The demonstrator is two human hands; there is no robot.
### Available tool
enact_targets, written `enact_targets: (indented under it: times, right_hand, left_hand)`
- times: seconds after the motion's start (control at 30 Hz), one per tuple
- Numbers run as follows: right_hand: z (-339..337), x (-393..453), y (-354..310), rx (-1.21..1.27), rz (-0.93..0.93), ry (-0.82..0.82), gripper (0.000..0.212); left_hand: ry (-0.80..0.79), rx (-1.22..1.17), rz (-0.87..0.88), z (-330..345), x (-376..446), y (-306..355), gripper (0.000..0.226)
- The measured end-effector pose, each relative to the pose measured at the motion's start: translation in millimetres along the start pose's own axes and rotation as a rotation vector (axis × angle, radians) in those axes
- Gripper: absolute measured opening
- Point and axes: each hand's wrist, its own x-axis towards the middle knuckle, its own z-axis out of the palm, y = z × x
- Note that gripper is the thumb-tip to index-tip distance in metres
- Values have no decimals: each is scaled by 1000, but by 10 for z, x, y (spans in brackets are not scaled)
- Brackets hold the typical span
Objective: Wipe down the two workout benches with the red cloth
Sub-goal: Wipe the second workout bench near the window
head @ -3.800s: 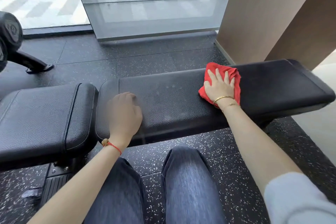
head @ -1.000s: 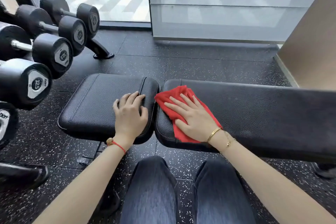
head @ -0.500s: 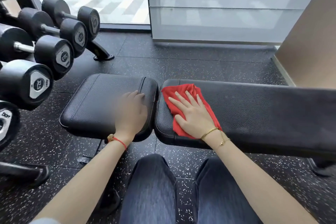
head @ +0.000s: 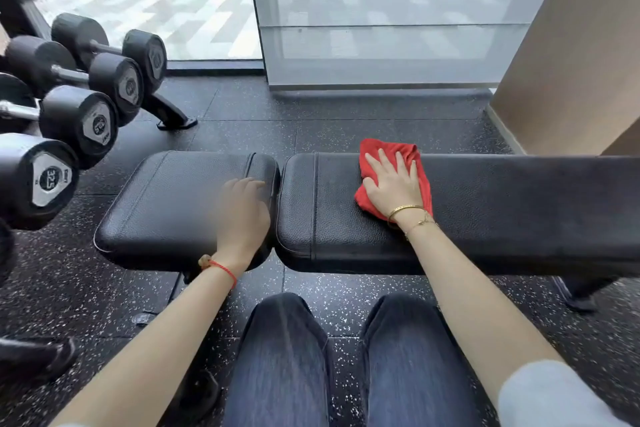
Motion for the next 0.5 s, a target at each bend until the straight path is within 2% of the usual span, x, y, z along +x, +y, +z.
enact_targets:
  times: [0.13,0.23,0.33,0.5]
  right_hand:
    - [4,-340,99,5,-168,7,59]
    - [17,-637,244,8,-211,30,60]
    - [-18,-753,559,-7,-170,40,61]
    - [-102,-434,1048,-19,27,81,57]
  left_hand:
    - [-2,-109,134,96,-45,535,36]
    - [-37,-148,190,254,-62,940,36]
    - [-111,-134,230,450,-103,1244,38]
    - [-174,-70,243,688,-214,1482,37]
